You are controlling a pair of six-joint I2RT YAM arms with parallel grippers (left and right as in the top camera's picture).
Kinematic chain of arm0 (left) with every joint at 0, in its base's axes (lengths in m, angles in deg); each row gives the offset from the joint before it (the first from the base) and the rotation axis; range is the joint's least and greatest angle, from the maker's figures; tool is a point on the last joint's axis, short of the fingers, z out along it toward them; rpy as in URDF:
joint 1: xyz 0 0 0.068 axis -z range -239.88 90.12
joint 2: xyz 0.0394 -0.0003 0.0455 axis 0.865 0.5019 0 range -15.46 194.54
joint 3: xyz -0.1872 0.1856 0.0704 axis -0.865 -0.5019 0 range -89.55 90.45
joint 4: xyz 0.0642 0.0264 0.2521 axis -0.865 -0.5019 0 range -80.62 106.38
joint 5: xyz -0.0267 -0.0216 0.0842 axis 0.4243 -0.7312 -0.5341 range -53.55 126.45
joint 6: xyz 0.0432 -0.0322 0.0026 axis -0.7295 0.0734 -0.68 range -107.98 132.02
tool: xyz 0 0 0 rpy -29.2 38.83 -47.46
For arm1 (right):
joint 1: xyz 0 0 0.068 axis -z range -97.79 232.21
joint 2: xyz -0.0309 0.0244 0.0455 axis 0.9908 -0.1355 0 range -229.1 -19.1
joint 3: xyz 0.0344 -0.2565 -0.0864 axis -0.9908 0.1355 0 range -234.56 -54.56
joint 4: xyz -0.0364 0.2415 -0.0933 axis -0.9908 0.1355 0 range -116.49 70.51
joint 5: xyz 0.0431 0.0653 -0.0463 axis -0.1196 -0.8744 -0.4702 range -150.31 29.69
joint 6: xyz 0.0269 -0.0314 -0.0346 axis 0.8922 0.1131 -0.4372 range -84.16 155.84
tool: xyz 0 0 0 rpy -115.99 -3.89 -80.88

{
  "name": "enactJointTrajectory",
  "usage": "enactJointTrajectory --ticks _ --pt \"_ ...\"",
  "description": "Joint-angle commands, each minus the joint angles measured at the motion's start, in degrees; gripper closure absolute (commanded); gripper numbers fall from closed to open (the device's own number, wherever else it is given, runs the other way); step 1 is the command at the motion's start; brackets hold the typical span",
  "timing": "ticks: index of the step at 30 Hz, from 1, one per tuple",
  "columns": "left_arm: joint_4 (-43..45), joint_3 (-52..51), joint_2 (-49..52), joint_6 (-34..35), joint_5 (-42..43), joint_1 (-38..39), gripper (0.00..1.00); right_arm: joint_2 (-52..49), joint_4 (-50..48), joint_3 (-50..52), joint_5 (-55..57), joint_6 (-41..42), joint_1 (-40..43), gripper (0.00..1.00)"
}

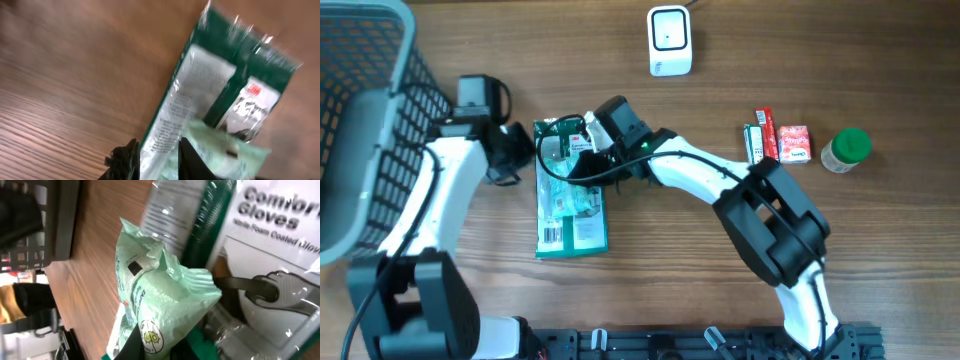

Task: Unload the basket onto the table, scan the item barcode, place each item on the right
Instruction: 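Lift the wipes packet and hold it over the scanner window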

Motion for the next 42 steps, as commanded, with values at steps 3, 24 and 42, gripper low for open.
enactJointTrajectory --ticks 3,24,42 --pt "0.1 1.1 -1.6 0.0 -0.9 -3.6 0.7 13.7 6.8 -2.4 7.8 -11.0 2.4 0.96" --pt "1.0 0.9 -1.6 -0.5 4.1 0.0 0.0 19.5 -3.2 -11.2 47.5 -72.8 9.5 0.96" --pt "1.2 -1.9 -0.8 -1.7 -1.4 12.2 0.0 -4.2 -36.7 -11.2 58.6 -85.4 14.4 0.96"
